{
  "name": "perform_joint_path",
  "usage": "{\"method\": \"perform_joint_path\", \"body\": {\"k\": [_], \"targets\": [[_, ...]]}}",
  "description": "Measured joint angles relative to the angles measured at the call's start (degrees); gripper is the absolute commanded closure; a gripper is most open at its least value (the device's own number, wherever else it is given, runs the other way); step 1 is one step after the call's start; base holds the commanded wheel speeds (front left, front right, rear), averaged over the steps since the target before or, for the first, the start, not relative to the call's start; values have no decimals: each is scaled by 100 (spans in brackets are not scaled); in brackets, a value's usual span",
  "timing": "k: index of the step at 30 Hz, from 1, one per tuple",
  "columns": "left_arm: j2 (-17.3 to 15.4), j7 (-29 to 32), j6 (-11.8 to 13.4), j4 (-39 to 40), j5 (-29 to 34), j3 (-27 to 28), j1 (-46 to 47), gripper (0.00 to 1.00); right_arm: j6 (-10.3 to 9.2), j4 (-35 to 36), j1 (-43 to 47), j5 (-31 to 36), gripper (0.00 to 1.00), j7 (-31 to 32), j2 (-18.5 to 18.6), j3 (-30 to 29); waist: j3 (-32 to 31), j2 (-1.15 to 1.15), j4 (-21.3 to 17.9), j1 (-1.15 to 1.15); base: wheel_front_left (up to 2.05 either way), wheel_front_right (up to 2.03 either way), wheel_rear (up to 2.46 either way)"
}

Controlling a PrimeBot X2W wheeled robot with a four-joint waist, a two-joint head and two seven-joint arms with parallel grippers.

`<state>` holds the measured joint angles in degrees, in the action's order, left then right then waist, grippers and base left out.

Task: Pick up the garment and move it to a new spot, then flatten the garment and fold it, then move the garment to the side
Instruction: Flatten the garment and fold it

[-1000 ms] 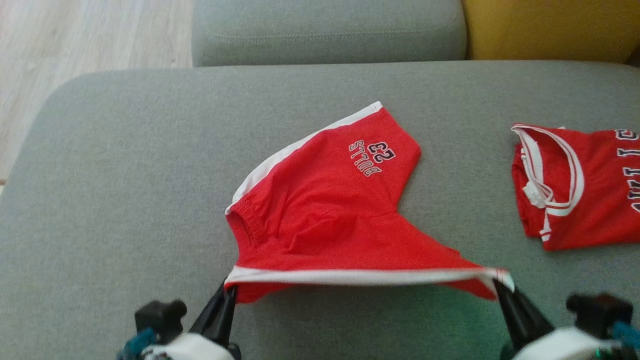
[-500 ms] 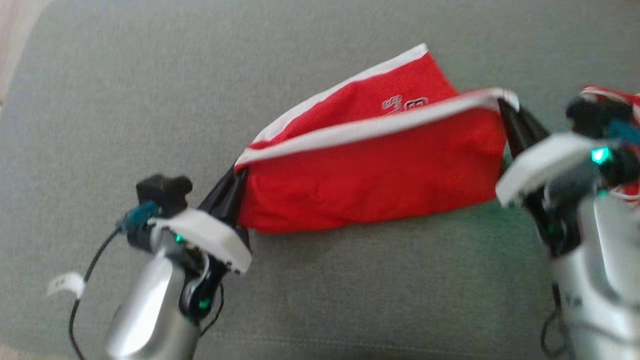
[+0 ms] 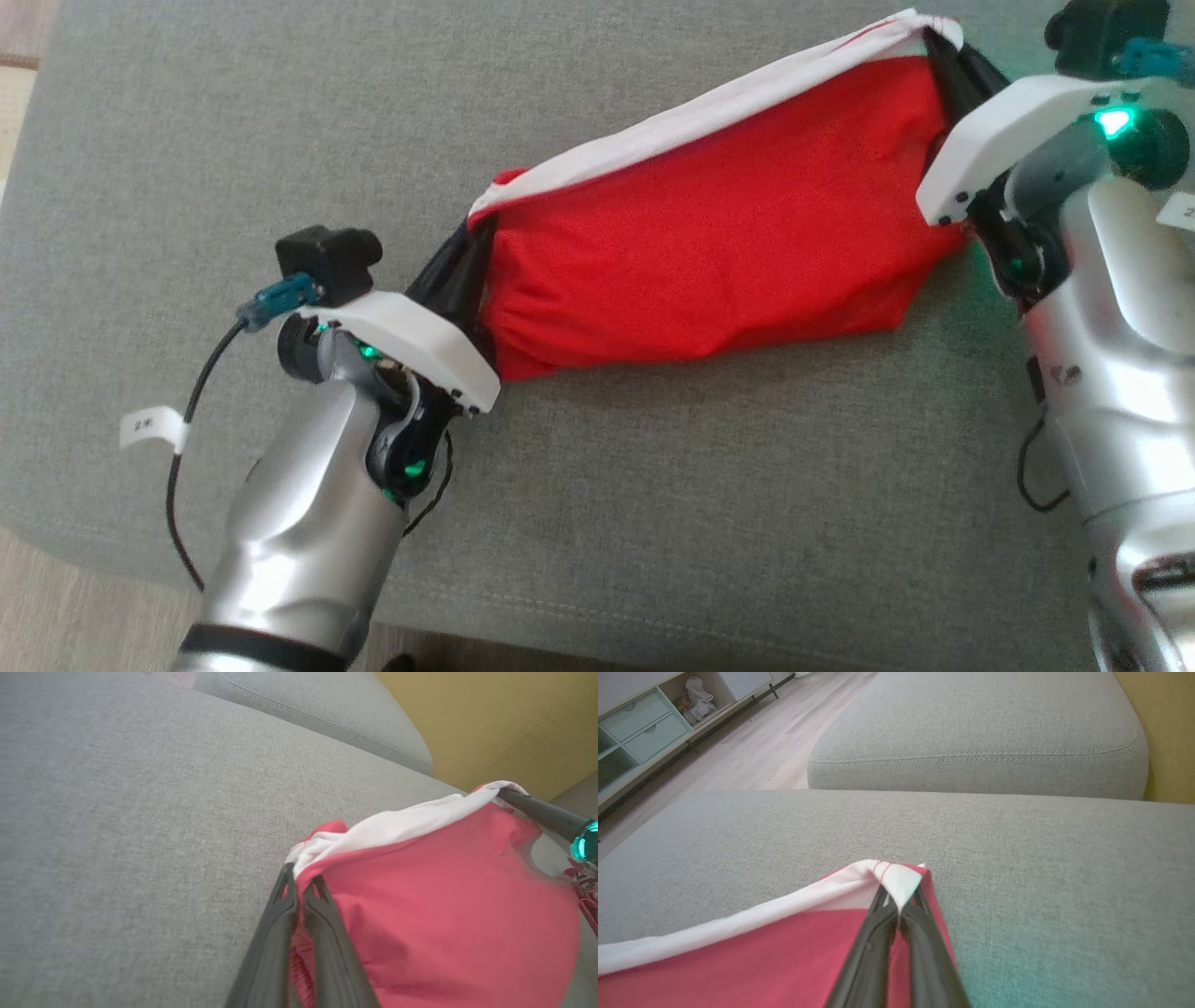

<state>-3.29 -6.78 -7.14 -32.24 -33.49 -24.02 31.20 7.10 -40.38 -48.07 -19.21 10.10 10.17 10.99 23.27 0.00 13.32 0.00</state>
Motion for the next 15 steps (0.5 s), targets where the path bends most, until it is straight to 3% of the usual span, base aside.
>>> {"method": "perform_joint_path", "body": {"k": [1,2,11,15], "targets": [[0,-57,0,-76,-93,-60,74,57,0,-149,-87,-25,8,-87,-2,24,20,0,13,0,0,0,0],[-7,-110,0,-158,-127,-126,144,0,0,-294,-159,-49,0,-152,-3,59,33,0,21,1,0,0,0],[-100,-665,15,-536,-208,-335,292,0,0,-689,-283,-185,0,-1450,-42,527,-68,0,-104,0,0,0,0],[-144,-750,255,-181,-55,-26,170,0,0,-357,-197,60,0,-2160,-45,382,-175,0,-217,0,0,0,0]]}}
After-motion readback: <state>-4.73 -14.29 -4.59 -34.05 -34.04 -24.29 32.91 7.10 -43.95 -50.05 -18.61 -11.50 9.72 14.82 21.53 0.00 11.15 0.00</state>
